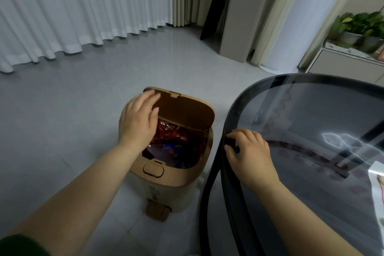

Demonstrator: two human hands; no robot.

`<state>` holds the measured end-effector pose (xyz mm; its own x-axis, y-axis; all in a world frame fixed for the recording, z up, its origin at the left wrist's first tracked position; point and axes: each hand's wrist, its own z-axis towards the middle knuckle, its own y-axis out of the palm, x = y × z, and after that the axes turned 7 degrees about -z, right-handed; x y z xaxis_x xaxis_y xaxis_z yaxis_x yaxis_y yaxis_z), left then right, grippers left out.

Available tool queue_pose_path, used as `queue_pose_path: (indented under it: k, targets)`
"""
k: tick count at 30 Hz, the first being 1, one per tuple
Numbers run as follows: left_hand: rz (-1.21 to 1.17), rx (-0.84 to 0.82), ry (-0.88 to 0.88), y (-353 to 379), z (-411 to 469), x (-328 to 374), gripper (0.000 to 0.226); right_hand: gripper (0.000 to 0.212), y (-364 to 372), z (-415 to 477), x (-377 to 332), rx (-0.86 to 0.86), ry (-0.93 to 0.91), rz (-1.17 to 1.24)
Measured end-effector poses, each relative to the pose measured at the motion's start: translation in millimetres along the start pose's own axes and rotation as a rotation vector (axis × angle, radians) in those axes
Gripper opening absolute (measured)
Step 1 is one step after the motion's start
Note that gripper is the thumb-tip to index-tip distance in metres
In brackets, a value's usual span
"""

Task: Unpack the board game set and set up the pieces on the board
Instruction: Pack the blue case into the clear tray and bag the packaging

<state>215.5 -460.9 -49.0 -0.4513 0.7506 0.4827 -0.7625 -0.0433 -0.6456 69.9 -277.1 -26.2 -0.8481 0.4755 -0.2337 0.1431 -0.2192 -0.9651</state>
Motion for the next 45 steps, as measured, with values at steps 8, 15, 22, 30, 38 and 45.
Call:
queue_pose_path:
  k: [8,15,22,30,38,45]
  targets:
    - [0.153,-0.388,-0.025,19.2,16.7,16.0,0.051,0.038,-0.5,-3.1,1.2,0.024,-0.009,0.042]
    - [0.366,-0.345,0.110,13.4,7.8,14.0,0.049,0.038,-1.0,-0.8,3.2,0.005,-0.016,0.015]
    - [0.434,-0.411,0.144,25.7,-79.1,-13.7,0.078,0.038,1.5,-1.8,4.3,0.017,0.004,0.031]
    - [0.329,-0.682,-0.059,28.1,-111.0,-19.9,0.082,0.040,4.2,-0.9,5.1,0.026,-0.002,0.020]
    - [0.349,-0.644,-0.129,22.2,-100.3,-3.3,0.053,0.040,3.7,-1.8,3.3,0.034,-0.021,0.012]
    - [-0.014,-0.326,-0.067,-23.1,-100.0,61.2,0.037,0.042,-20.0,-19.8,-0.5,-0.111,-0.017,0.079]
